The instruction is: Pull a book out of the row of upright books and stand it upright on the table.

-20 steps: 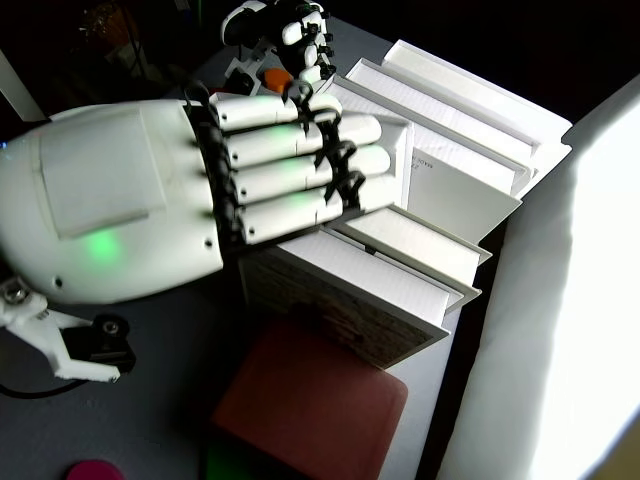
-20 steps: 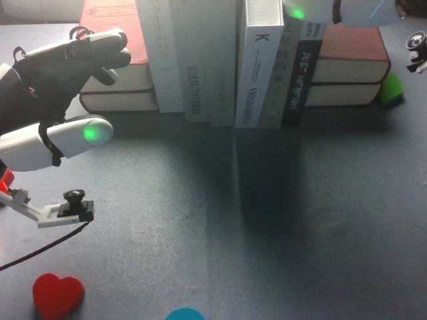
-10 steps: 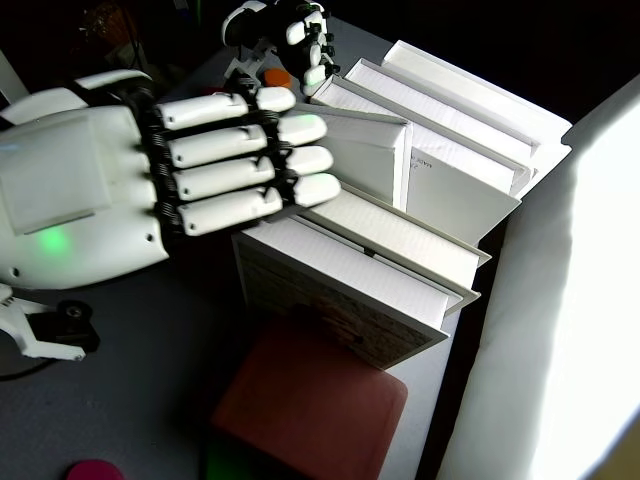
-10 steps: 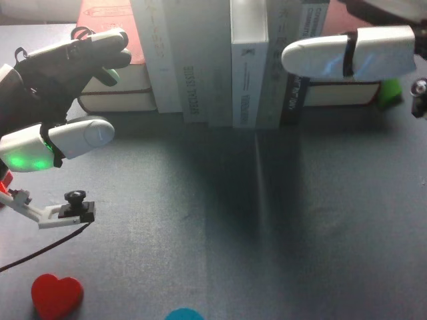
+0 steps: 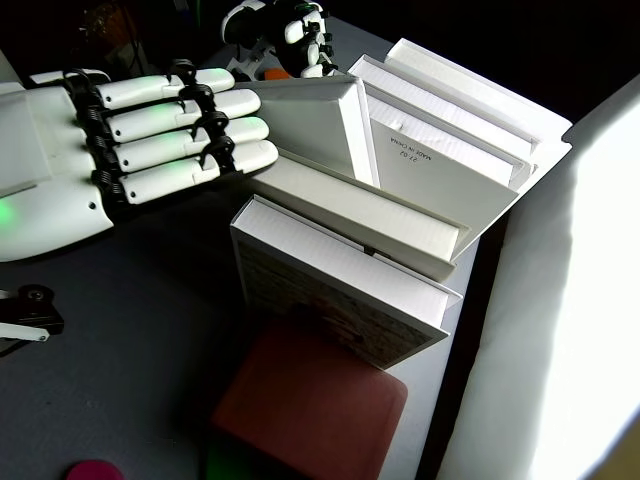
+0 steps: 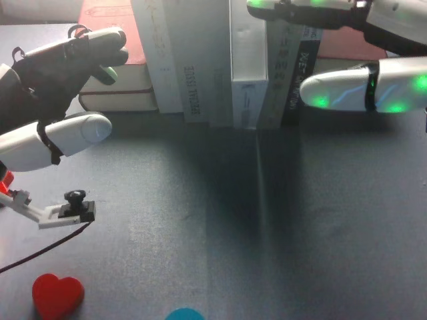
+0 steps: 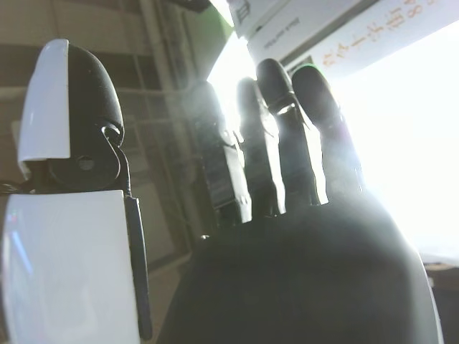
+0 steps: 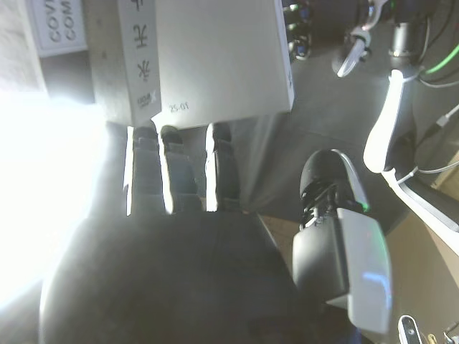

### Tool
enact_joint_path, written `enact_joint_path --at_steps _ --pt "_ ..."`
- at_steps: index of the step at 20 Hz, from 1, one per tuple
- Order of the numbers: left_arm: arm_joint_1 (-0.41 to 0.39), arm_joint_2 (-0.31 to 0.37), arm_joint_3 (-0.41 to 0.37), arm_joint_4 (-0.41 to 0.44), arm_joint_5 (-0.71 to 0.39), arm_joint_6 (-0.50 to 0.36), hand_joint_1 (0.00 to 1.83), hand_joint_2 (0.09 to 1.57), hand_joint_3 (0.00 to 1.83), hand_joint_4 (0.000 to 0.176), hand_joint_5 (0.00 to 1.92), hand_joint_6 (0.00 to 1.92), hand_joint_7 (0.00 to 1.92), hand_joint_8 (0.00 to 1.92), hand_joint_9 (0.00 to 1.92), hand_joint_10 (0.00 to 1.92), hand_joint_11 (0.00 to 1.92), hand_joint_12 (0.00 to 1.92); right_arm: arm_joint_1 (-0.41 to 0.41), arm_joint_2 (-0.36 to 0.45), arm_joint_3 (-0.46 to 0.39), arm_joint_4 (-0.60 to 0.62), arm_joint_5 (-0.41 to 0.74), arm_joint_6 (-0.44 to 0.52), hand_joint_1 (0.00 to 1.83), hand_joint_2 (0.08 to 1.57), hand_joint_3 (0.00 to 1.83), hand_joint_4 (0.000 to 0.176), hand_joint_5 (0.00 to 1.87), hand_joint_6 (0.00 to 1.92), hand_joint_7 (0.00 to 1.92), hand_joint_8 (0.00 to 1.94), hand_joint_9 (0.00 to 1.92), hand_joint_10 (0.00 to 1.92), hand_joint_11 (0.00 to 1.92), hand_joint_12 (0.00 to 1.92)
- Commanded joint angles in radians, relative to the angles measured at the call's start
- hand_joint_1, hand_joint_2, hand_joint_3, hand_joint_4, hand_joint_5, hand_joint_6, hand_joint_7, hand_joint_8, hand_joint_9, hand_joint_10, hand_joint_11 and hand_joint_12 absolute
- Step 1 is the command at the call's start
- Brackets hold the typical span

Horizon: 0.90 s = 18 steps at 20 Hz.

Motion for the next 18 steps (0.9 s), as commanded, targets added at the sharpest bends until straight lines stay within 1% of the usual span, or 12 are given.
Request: enact_joint_path --at_steps 1,5,7,8,9,10,11,12,13,14,15,18 --pt "-0.002 -0.006 -0.003 -0.026 -0.113 -0.011 1.18 0.94 0.00 0.000 0.76 0.01 0.54 0.00 0.27 0.79 0.00 1.74 0.001 0.000 -0.008 0.028 0.082 0.008 0.07 1.17 0.00 0.126 0.17 0.00 0.00 0.00 0.00 0.00 0.00 0.00" --pt "0.000 -0.006 -0.003 -0.028 -0.113 -0.011 1.20 0.96 0.00 0.000 0.75 0.01 0.53 0.01 0.25 0.86 0.00 1.77 -0.011 0.018 -0.023 0.034 0.099 0.007 0.03 1.19 0.01 0.104 0.16 0.00 0.00 0.00 0.00 0.00 0.00 0.00" --pt "0.000 -0.006 -0.004 -0.028 -0.113 -0.011 1.22 0.95 0.00 0.000 0.76 0.00 0.54 0.01 0.25 0.87 0.00 1.78 -0.013 0.026 -0.030 0.037 0.104 0.007 0.03 1.20 0.01 0.056 0.17 0.00 0.00 0.00 0.00 0.00 0.00 0.00" --pt "0.001 -0.006 -0.005 -0.028 -0.114 -0.011 1.22 0.95 0.00 0.000 0.75 0.00 0.54 0.01 0.25 0.88 0.00 1.80 -0.016 0.032 -0.035 0.038 0.112 0.007 0.01 1.20 0.01 0.052 0.16 0.00 0.00 0.00 0.00 0.00 0.00 0.00" --pt "0.002 -0.007 -0.005 -0.029 -0.114 -0.011 1.22 0.95 0.00 0.000 0.74 0.00 0.54 0.00 0.24 0.88 0.00 1.80 -0.018 0.043 -0.044 0.039 0.116 0.007 0.02 1.20 0.01 0.034 0.18 0.01 0.00 0.00 0.00 0.00 0.00 0.00" --pt "0.002 -0.008 -0.005 -0.029 -0.113 -0.011 1.21 0.94 0.00 0.000 0.76 0.01 0.55 0.01 0.26 0.89 0.00 1.78 -0.019 0.054 -0.052 0.039 0.123 0.007 0.01 1.21 0.01 0.003 0.20 0.01 0.00 0.00 0.00 0.00 0.00 0.00" --pt "0.002 -0.009 -0.005 -0.029 -0.113 -0.011 1.20 0.94 0.00 0.000 0.75 0.00 0.55 0.01 0.27 0.86 0.00 1.76 -0.019 0.067 -0.060 0.040 0.135 0.007 0.00 1.20 0.00 0.008 0.20 0.01 0.00 0.00 0.00 0.00 0.00 0.00" --pt "0.003 -0.009 -0.005 -0.029 -0.113 -0.011 1.20 0.93 0.00 0.000 0.74 0.00 0.55 0.01 0.28 0.85 0.00 1.78 -0.019 0.083 -0.068 0.045 0.150 0.007 0.01 1.22 0.01 0.035 0.10 0.00 0.00 0.00 0.00 0.00 0.00 0.00" --pt "0.003 -0.010 -0.005 -0.029 -0.112 -0.011 1.20 0.93 0.00 0.000 0.74 0.00 0.55 0.00 0.28 0.85 0.00 1.78 -0.019 0.106 -0.077 0.046 0.160 0.007 0.06 1.21 0.00 0.055 0.16 0.03 0.00 0.00 0.00 0.00 0.00 0.00" --pt "0.003 -0.010 -0.004 -0.029 -0.111 -0.011 1.21 0.93 0.00 0.000 0.74 0.00 0.54 0.00 0.30 0.86 0.00 1.79 -0.019 0.137 -0.091 0.046 0.171 0.007 0.24 1.23 0.01 0.062 0.18 0.03 0.00 0.00 0.00 0.00 0.00 0.00" --pt "0.003 -0.010 -0.004 -0.029 -0.111 -0.011 1.21 0.92 0.00 0.000 0.75 0.00 0.54 0.00 0.30 0.86 0.01 1.78 -0.019 0.158 -0.098 0.048 0.187 0.007 0.36 1.23 0.00 0.047 0.18 0.03 0.00 0.00 0.00 0.00 0.00 0.00" --pt "0.005 -0.011 -0.004 -0.029 -0.110 -0.011 1.20 0.91 0.00 0.000 0.75 0.00 0.54 0.00 0.28 0.88 0.00 1.78 0.000 0.185 -0.107 0.049 0.218 0.007 0.51 1.21 0.00 0.038 0.21 0.03 0.00 0.00 0.00 0.00 0.00 0.00"
